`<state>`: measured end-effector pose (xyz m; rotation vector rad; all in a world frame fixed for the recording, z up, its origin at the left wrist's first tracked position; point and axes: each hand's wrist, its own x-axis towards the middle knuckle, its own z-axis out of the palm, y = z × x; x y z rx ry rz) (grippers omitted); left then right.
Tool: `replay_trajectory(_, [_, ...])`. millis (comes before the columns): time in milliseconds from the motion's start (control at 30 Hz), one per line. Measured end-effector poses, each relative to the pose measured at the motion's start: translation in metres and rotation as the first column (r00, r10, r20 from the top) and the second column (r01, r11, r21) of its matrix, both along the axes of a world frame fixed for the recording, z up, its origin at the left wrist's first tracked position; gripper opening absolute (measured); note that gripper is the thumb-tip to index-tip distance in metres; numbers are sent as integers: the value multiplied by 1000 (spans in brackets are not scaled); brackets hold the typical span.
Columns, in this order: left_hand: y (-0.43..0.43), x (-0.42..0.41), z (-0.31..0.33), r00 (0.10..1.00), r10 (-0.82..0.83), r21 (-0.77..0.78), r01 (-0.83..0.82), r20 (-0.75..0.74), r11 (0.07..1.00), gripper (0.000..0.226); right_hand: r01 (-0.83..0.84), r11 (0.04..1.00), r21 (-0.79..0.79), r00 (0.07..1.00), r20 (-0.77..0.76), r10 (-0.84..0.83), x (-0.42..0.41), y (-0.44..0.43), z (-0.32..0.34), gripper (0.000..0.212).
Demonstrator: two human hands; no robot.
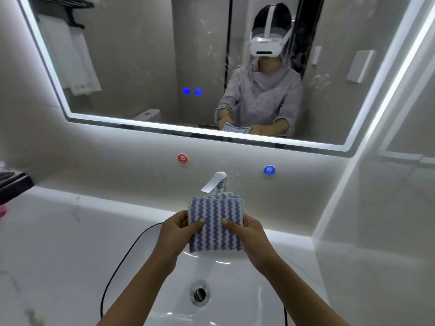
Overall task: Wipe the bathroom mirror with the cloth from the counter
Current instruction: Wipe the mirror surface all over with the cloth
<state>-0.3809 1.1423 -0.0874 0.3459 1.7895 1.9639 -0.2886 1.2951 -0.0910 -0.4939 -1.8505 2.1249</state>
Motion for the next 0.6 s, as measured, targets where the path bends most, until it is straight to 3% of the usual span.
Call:
replay_trajectory(267, [-61, -4, 12, 997, 54, 31, -53, -46, 998, 18, -22, 996, -83, 1000, -18, 20, -17, -59, 11, 19])
replay_trajectory(600, [-177, -44, 23, 996, -3, 35, 6, -85, 999, 13, 59, 989, -138, 996, -53, -67, -51, -185, 17, 26])
